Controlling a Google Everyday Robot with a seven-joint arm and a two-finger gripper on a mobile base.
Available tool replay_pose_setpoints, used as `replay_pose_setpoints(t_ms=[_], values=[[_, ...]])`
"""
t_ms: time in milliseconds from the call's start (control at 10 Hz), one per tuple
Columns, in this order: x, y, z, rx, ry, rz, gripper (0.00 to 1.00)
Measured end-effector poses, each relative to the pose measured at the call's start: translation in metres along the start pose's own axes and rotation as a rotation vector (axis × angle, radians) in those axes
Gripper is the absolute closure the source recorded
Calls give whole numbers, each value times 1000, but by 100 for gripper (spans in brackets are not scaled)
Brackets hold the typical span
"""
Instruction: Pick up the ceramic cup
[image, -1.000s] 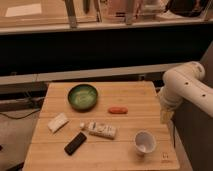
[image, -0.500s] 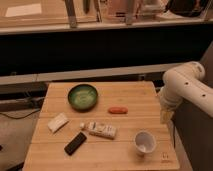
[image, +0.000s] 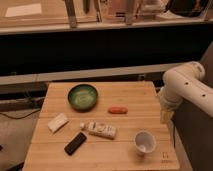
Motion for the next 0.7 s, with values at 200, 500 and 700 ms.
replay_pose_setpoints(t_ms=[200,500,700], values=[[0,0,0,0,0,0,20],[0,0,0,0,0,0,20],[-2,4,1,-2,2,-15,20]])
